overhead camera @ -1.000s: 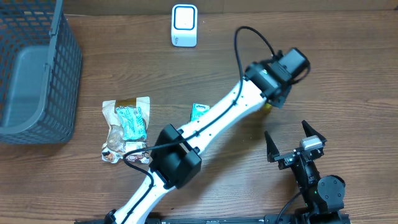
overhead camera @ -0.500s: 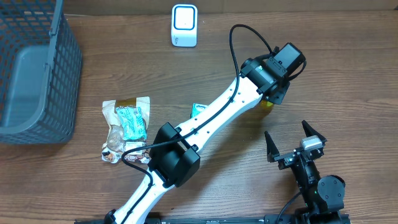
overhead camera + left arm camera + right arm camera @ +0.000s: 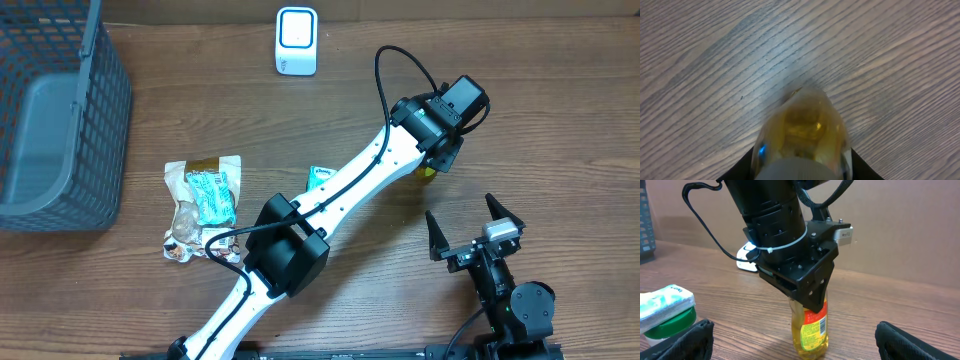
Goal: Scan the item barcode
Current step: 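Open the left gripper to release the bottle and lift away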
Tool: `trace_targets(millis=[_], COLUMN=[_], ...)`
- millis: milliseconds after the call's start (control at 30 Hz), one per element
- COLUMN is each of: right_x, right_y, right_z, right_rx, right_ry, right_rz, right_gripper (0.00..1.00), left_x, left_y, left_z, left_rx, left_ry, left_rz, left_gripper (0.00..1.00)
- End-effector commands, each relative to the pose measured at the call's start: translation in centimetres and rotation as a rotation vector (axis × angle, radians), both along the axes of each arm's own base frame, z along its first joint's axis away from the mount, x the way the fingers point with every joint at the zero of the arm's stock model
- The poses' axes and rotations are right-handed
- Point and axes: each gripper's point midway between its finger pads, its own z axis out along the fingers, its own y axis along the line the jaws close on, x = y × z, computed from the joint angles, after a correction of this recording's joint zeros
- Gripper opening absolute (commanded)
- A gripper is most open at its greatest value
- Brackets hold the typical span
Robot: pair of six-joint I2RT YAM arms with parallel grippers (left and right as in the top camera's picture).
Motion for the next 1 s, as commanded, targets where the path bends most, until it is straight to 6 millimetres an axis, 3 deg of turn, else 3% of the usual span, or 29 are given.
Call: trace_targets(millis=[0,300,367,467,700,833,967], right_x=[0.0,0.0,0.0,0.0,0.0,0.0,0.0], right_y=[-0.2,-0.2,-0.2,-0.2,-0.2,-0.2,-0.2], right_z=[-0.2,-0.2,-0.2,-0.2,-0.2,-0.2,-0.2], right_rx=[0.002,0.002,0.002,0.002,0.002,0.002,0.002], right_ry=[-0.002,-0.002,-0.002,-0.002,-0.002,-0.002,-0.002], right_rz=[-0.009,-0.009,-0.009,-0.009,-0.009,-0.009,-0.009], right_gripper=[1.0,1.0,1.0,1.0,1.0,1.0,1.0], left_x=[-0.3,-0.6,-0.6,-0.6,-1.1,-1.8,-2.1], left_y=[-0.7,-1.0,-1.0,-1.0,0.2,2.6,6.5], left_z=[0.8,1.1,1.5,3.3,12.0,16.4,18.3], left_rx=[-0.016,-0.025,-0.031,-0.057,-0.165,-0.193,-0.139], left_ry=[-0.016,-0.012,-0.017,-0.04,-0.15,-0.191,-0.204], left_rz=[-0.031,-0.054,-0.054,-0.054,-0.062,-0.041,0.015], left_gripper=[0.44,0.86,1.0,1.0,1.0,1.0,1.0])
